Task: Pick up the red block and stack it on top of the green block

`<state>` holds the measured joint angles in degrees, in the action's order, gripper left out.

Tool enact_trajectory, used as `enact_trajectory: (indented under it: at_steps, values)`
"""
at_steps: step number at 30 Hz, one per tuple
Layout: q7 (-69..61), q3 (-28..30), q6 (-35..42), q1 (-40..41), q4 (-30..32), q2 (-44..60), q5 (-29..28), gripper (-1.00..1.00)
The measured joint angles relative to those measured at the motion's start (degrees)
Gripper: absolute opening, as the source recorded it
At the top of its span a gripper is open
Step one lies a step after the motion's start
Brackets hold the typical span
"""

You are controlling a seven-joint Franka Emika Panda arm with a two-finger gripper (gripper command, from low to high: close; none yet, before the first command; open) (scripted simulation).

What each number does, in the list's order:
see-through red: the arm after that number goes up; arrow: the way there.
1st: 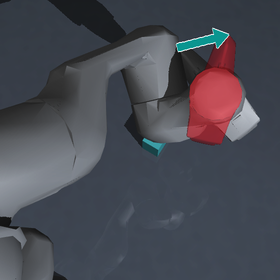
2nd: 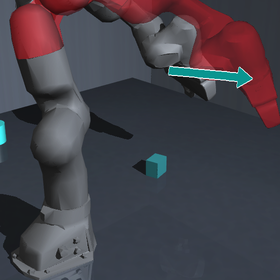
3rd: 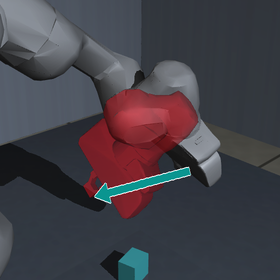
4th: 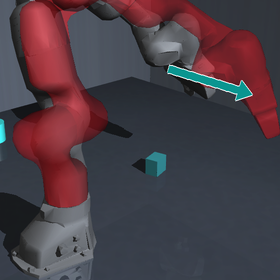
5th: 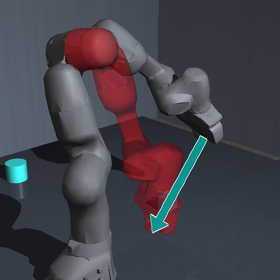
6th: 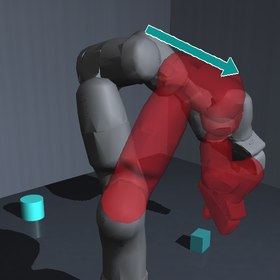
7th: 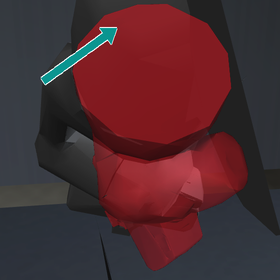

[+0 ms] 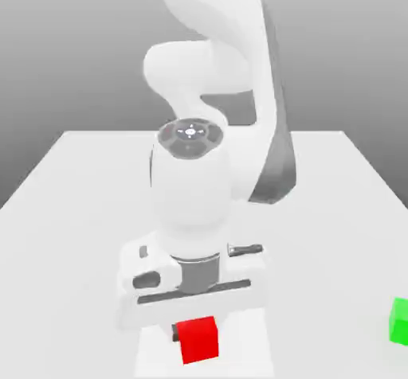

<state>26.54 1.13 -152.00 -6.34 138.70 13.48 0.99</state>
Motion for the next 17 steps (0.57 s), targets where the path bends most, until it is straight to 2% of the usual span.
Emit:
enact_trajectory:
  at_steps: [8,11,12,17]
  values:
    - [-8.29,-12.04,4.11,-11.07,-3.17,-0.61,-5.03,-1.0]
    - [-9.38,-14.41,1.37,-16.22,-6.03,5.35,-9.67,-1.0]
    - [-9.07,-14.16,-0.13,-17.31,-6.54,7.44,-10.92,1.0]
    - [-9.07,-14.16,-0.13,-17.31,-6.54,7.44,-10.92,1.0]
